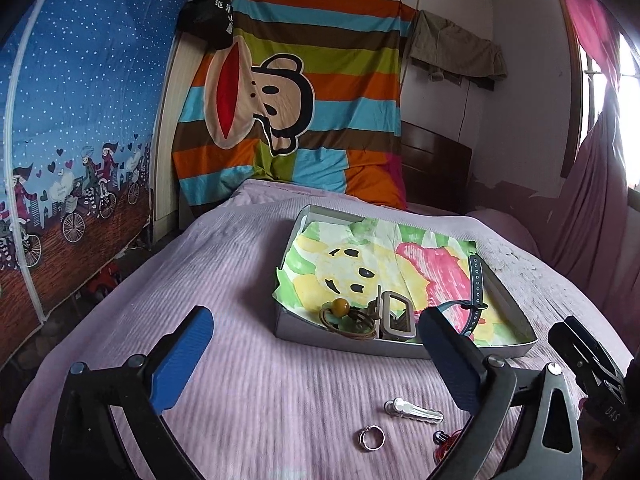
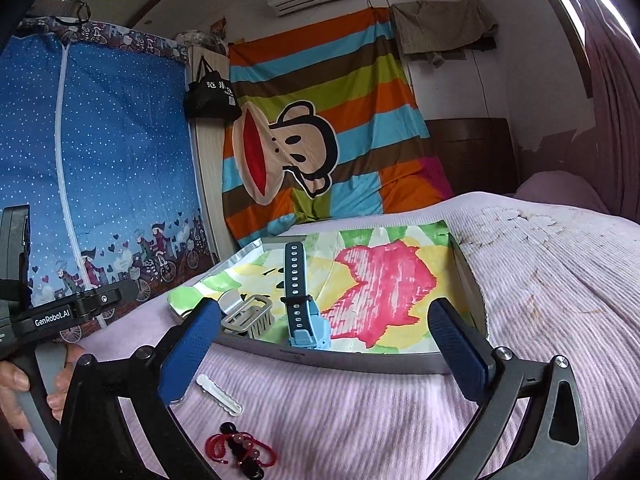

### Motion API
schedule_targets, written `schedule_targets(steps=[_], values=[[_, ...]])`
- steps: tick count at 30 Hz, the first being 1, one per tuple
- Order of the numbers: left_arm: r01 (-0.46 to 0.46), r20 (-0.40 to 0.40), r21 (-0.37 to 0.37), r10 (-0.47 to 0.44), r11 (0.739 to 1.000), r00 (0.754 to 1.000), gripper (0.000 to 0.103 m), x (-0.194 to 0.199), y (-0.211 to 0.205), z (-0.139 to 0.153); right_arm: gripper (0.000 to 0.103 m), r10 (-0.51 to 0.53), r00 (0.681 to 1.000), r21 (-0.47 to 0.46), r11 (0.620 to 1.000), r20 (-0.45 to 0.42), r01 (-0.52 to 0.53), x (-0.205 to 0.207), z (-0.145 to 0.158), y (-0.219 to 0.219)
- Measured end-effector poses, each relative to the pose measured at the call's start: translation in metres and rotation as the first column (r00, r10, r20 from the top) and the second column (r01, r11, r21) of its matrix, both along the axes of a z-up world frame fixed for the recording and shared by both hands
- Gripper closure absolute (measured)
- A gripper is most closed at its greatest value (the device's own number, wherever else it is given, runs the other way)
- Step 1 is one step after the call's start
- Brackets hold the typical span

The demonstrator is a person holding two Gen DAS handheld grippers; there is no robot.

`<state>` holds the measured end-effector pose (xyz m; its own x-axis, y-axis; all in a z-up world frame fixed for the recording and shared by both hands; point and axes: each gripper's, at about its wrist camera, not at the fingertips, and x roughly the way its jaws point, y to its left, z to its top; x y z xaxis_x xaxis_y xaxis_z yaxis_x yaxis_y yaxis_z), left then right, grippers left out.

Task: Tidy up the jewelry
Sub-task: 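Move both tools back toward the silver ring and red cord on the bed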

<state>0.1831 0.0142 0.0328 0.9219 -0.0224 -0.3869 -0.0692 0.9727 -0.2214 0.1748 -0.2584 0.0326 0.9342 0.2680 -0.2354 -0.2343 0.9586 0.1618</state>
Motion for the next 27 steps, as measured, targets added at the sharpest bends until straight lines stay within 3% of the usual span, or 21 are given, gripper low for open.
schedule_targets(steps=[10,16,27], values=[[0.006,0.030,0.060,-0.008,0.998,1.000,0.000,-0.040,-0.004,-0.003,0.001,0.012,0.999,-0.021,1.000,0.040,-0.011,-0.039,0.011,0.005],[0.017,0.041,0.121,-0.022,0.993,0.999,0.000,-0.059,-0.014,-0.006,0.001,0.019,1.000,-0.032,0.999,0.018,-0.019,-0.056,0.009,0.006],[0.038,0.012,0.131,-0.040,0.991,0.999,0.000,-0.067,-0.016,-0.010,0.001,0.025,0.999,-0.097,0.995,-0.036,-0.028,-0.068,-0.001,0.008]])
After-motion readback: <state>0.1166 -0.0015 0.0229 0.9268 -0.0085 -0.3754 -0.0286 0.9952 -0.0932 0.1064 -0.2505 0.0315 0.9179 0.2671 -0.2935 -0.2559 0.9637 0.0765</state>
